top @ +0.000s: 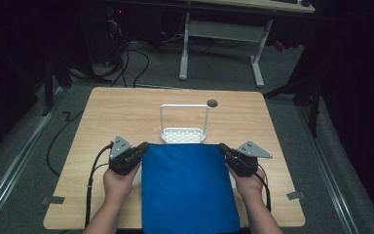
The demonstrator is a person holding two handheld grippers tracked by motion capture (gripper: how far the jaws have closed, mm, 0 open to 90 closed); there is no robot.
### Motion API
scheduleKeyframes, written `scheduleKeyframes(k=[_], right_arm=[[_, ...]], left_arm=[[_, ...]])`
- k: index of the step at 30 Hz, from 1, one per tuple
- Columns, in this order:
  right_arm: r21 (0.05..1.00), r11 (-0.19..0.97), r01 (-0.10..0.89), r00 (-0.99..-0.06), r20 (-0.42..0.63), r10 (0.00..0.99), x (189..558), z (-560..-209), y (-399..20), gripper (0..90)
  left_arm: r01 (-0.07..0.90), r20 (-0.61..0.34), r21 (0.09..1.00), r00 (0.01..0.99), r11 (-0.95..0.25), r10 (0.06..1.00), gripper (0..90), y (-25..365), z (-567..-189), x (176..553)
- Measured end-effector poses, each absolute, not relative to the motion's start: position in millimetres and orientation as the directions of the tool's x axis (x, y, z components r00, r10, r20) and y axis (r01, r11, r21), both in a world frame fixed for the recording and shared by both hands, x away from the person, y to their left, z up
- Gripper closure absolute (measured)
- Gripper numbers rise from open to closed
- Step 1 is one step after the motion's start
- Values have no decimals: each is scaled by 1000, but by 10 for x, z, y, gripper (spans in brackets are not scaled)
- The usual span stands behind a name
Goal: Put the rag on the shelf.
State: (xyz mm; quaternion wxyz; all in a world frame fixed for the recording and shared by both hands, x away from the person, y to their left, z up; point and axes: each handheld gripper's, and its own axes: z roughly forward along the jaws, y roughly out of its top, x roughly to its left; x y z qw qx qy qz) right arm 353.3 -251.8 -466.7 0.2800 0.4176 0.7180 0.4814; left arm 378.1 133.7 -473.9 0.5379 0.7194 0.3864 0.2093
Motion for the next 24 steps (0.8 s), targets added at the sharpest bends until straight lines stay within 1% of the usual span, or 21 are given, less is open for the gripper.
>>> scheduleKeyframes(k=[2,11,17,24], right_arm=[[933,182,311,-496,-4,868,3506,-4613,-2520,894],[967,148,207,-478,-32,878,3342,-4305,-2556,895],[982,136,132,-473,-58,879,3253,-4061,-2557,895],[989,135,62,-474,-90,876,3229,-3791,-2525,894]], left_arm=[[313,-117,944,614,-104,781,881,1353,-4681,3754],[197,-63,977,630,-81,774,882,1333,-4325,3639],[145,-68,989,634,-32,771,882,1335,-4110,3629],[89,-42,996,638,-20,769,882,1316,-3844,3652]])
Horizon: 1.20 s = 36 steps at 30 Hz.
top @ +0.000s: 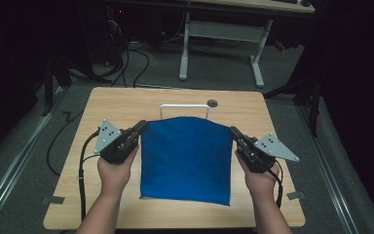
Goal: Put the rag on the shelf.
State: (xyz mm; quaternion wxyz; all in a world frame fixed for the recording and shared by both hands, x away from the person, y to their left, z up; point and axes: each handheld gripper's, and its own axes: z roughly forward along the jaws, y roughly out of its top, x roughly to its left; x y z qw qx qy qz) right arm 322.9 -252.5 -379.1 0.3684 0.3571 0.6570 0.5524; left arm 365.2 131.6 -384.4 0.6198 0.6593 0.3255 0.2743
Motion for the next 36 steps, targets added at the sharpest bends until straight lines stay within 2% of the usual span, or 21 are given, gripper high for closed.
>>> scheduleKeyframes(k=[9,17,30,36], right_arm=[[990,140,0,-474,-123,872,3291,-3496,-2489,894],[991,133,-5,-462,-120,879,3394,-3382,-2522,894],[992,129,6,-426,-114,897,3641,-3280,-2580,896],[991,133,15,-415,-115,902,3773,-3248,-2595,895]], left_arm=[[38,-10,999,633,-18,774,882,1309,-3581,3727],[4,27,999,619,-38,785,883,1333,-3397,3832],[11,65,996,583,-88,810,883,1352,-3283,4130],[35,52,996,570,-88,820,883,1349,-3292,4308]])
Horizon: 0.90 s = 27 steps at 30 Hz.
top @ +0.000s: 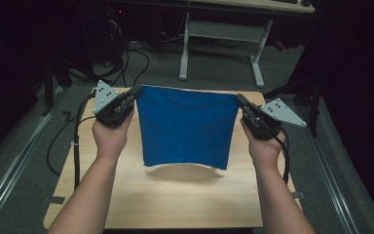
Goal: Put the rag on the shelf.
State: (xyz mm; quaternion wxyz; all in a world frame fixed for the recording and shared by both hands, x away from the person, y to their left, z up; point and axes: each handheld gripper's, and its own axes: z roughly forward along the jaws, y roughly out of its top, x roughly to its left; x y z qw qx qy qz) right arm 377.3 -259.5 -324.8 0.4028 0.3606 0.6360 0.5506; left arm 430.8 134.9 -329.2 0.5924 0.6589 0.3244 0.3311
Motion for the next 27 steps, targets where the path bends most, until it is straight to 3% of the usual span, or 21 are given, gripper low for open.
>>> scheduleKeyframes(k=[13,27], right_arm=[[988,146,49,-392,-115,913,4161,-3190,-2591,896],[974,195,119,-363,-140,921,4652,-3155,-2534,896]], left_arm=[[51,88,989,529,-135,844,883,1278,-3242,4695],[132,107,971,497,-197,861,882,1246,-3311,5128]])
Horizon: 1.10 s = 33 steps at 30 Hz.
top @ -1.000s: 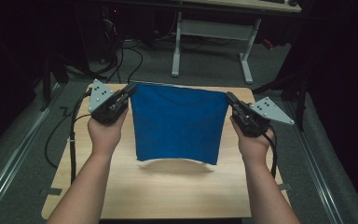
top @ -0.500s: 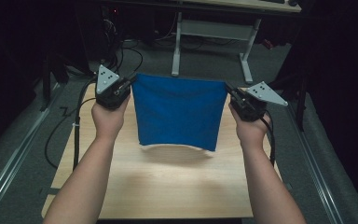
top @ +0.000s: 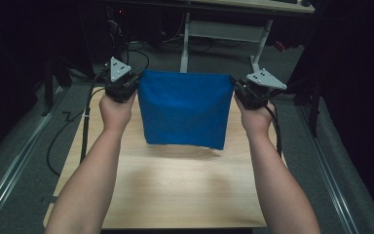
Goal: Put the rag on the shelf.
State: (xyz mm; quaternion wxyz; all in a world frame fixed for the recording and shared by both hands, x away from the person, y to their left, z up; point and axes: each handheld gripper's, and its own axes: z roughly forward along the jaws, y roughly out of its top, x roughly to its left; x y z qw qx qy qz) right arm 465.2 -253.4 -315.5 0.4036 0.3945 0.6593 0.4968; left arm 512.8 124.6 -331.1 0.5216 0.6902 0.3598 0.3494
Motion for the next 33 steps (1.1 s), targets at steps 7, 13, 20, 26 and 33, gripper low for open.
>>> scheduleKeyframes(k=[7,13,20,26,33], right_arm=[[955,230,188,-360,-151,921,4859,-3313,-2510,896],[939,236,252,-363,-134,922,4974,-3538,-2526,895],[918,254,306,-373,-130,919,5055,-3794,-2493,895],[908,247,339,-370,-113,922,5070,-3948,-2509,896],[897,245,369,-373,-99,923,5057,-4124,-2554,895]], left_arm=[[214,100,948,501,-235,860,882,1197,-3515,5279],[276,75,928,514,-248,854,882,1215,-3724,5344],[346,47,898,538,-271,842,882,1239,-3988,5366],[378,22,882,563,-281,826,882,1217,-4204,5357],[403,-4,869,587,-288,810,882,1183,-4396,5331]])
